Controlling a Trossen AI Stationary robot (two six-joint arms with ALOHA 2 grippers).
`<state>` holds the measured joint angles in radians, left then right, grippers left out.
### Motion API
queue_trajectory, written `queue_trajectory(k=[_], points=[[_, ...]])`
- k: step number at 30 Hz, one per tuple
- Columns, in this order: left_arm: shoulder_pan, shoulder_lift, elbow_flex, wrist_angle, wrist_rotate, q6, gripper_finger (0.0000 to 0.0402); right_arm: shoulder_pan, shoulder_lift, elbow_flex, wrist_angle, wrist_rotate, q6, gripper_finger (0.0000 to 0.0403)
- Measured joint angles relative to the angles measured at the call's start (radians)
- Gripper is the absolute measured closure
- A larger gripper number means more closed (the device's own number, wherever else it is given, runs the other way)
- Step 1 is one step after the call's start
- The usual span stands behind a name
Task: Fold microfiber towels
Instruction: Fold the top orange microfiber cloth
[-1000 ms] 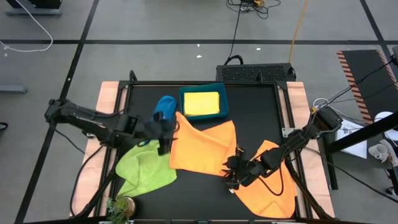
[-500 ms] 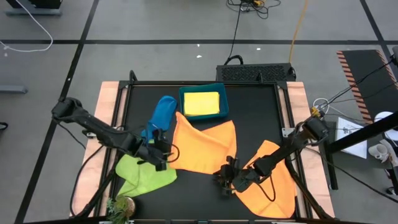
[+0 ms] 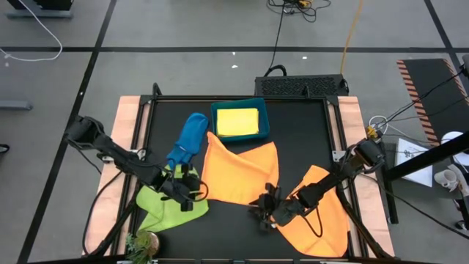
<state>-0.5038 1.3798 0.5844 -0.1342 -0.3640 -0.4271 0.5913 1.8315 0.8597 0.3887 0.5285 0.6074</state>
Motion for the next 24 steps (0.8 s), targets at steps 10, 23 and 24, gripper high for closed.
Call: queue_trajectory(k=[10, 23, 24], points=[[-0.037, 0.057, -0.013, 0.106, 0.025, 0.000, 0.0229, -0.002, -0.010, 0.001, -0.155, -0.001, 0.053, 0.0289], [-0.021, 0.170, -0.012, 0.095, 0.038, -0.053, 0.0229, 0.055, -0.061, 0.001, -0.454, 0.048, 0.376, 0.0289], [-0.021, 0.175, -0.011, 0.096, 0.039, -0.057, 0.0229, 0.060, -0.065, 0.001, -0.453, 0.052, 0.389, 0.0289]])
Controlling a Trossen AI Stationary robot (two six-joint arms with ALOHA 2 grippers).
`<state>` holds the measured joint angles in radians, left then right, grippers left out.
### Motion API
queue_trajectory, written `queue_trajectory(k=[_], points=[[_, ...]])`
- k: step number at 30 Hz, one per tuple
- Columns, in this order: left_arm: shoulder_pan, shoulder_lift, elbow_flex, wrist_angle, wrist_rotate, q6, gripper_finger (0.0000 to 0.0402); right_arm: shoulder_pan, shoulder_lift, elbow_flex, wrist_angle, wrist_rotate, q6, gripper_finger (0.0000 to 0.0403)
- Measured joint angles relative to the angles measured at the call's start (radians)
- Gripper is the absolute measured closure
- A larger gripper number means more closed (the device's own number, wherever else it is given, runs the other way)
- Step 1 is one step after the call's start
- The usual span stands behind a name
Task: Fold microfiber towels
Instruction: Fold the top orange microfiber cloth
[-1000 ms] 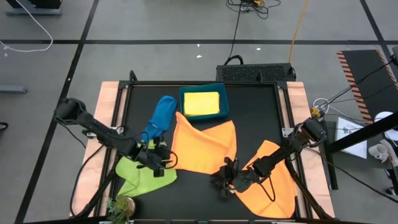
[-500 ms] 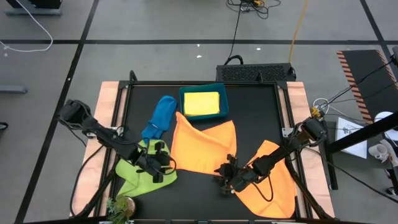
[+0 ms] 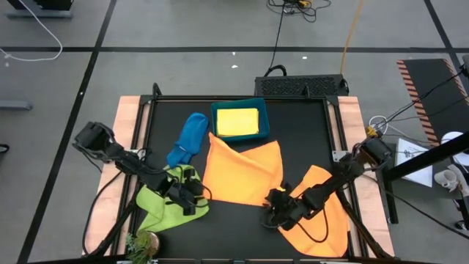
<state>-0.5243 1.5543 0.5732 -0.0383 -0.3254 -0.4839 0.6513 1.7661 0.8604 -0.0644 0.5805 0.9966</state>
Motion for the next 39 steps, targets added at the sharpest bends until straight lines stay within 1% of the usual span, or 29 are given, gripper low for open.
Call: queue_trajectory(k=[6, 11, 13, 15, 21, 24, 28, 31, 33, 36, 39], points=[[0.000, 0.003, 0.000, 0.005, 0.005, -0.013, 0.0229, 0.049, -0.035, 0.000, -0.103, 0.051, 0.101, 0.0289], [-0.003, 0.003, 0.000, 0.015, 0.062, -0.032, 0.0229, 0.085, -0.062, 0.000, -0.221, 0.084, 0.198, 0.0289], [-0.011, 0.004, 0.000, 0.016, 0.065, -0.042, 0.0229, 0.096, -0.064, 0.000, -0.267, 0.098, 0.243, 0.0289], [-0.022, 0.004, 0.000, 0.018, 0.072, -0.048, 0.0229, 0.106, -0.063, 0.000, -0.321, 0.097, 0.291, 0.0289], [-0.058, 0.003, 0.000, 0.022, 0.146, -0.097, 0.0229, 0.142, -0.064, 0.000, -0.472, 0.069, 0.459, 0.0289], [-0.078, 0.003, 0.000, 0.021, 0.207, -0.118, 0.0229, 0.165, -0.064, 0.000, -0.516, 0.058, 0.531, 0.0289], [-0.096, 0.004, -0.001, 0.037, 0.225, -0.119, 0.0229, 0.193, -0.063, 0.000, -0.531, 0.046, 0.588, 0.0289], [-0.100, 0.005, 0.006, 0.059, 0.230, -0.088, 0.0229, 0.203, -0.063, 0.000, -0.502, 0.049, 0.589, 0.0289], [-0.100, 0.006, 0.019, 0.058, 0.231, -0.058, 0.0229, 0.205, -0.063, 0.003, -0.460, 0.072, 0.557, 0.0289], [-0.099, 0.009, 0.043, 0.048, 0.230, -0.007, 0.0229, 0.203, -0.063, 0.023, -0.373, 0.141, 0.446, 0.0289], [-0.095, 0.009, 0.071, 0.050, 0.231, 0.044, 0.0229, 0.187, -0.063, 0.033, -0.244, 0.206, 0.283, 0.0289]])
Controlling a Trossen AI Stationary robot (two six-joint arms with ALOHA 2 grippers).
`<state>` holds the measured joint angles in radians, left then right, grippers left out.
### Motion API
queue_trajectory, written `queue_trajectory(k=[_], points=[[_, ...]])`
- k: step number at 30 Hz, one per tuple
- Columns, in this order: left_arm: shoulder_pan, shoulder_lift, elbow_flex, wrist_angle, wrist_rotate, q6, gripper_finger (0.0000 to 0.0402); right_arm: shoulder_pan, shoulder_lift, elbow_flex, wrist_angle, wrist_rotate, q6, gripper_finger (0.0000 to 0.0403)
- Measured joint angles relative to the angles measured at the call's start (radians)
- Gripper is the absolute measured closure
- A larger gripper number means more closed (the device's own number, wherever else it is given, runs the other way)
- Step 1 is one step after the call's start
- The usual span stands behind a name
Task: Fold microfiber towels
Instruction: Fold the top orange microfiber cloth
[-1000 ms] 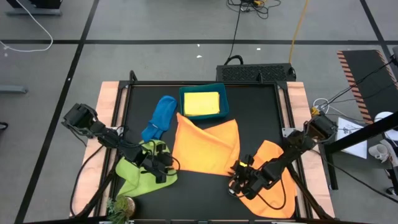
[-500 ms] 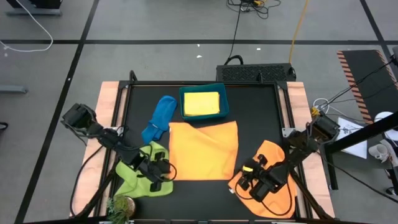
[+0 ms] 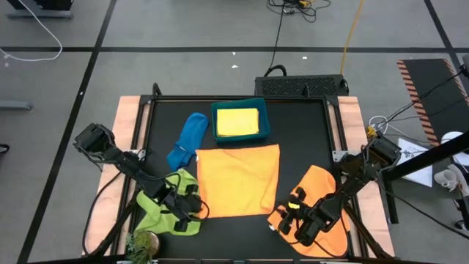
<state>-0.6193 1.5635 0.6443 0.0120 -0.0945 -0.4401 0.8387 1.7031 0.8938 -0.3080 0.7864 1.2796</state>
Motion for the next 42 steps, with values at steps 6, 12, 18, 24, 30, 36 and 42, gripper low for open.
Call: queue_trajectory(k=[6, 12, 18, 24, 30, 36, 42], points=[[0.006, -0.001, 0.037, -0.007, -0.010, 0.038, 0.0229, -0.079, 0.009, 0.001, 0.270, 0.005, -0.324, 0.0289], [0.006, -0.002, 0.038, -0.034, -0.033, 0.006, 0.0229, -0.186, 0.051, 0.001, 0.375, -0.077, -0.486, 0.0289], [0.006, -0.003, 0.038, -0.078, -0.036, -0.032, 0.0229, -0.248, 0.072, 0.001, 0.269, -0.203, -0.451, 0.0289], [-0.002, -0.003, 0.038, -0.153, -0.037, -0.062, 0.0229, -0.225, 0.021, 0.001, 0.039, -0.321, -0.268, 0.0289], [-0.005, -0.003, 0.032, -0.163, -0.043, -0.074, 0.0229, -0.142, -0.032, 0.001, -0.170, -0.399, -0.057, 0.0289], [-0.005, -0.003, 0.032, -0.164, -0.049, -0.074, 0.0229, -0.044, -0.082, 0.001, -0.233, -0.382, 0.102, 0.0289], [-0.005, -0.003, 0.037, -0.164, -0.063, -0.070, 0.0229, 0.014, -0.087, 0.001, -0.242, -0.369, 0.183, 0.0289]])
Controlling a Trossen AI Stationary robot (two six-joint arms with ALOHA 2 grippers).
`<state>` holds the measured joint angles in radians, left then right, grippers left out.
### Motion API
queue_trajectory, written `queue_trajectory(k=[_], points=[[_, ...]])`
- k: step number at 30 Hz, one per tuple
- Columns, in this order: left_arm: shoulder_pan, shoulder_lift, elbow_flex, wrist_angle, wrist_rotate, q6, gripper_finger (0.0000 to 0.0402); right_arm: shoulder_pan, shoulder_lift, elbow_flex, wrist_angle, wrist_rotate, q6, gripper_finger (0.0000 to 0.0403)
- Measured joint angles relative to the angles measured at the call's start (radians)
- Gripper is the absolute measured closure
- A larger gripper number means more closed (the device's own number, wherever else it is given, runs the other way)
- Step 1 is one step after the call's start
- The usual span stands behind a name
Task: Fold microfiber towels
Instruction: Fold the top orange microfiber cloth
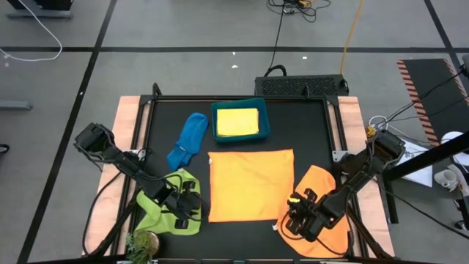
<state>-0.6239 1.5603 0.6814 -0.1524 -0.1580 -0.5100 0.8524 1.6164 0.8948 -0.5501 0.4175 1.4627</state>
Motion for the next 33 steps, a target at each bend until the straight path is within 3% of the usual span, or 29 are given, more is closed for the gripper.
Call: queue_trajectory(k=[10, 18, 28, 33], points=[[0.000, -0.001, 0.008, 0.171, -0.034, 0.070, 0.0229, 0.048, 0.000, 0.000, -0.022, 0.000, 0.063, 0.0289], [0.002, 0.014, 0.009, 0.276, -0.143, 0.102, 0.0229, 0.074, 0.000, -0.001, -0.158, 0.003, 0.151, 0.0289], [0.015, 0.184, 0.009, 0.426, -0.184, 0.112, 0.0229, 0.072, 0.000, -0.002, -0.129, 0.065, 0.151, 0.0289], [0.015, 0.211, 0.013, 0.360, -0.152, 0.061, 0.0229, 0.072, 0.000, -0.002, -0.122, 0.056, 0.150, 0.0289]])
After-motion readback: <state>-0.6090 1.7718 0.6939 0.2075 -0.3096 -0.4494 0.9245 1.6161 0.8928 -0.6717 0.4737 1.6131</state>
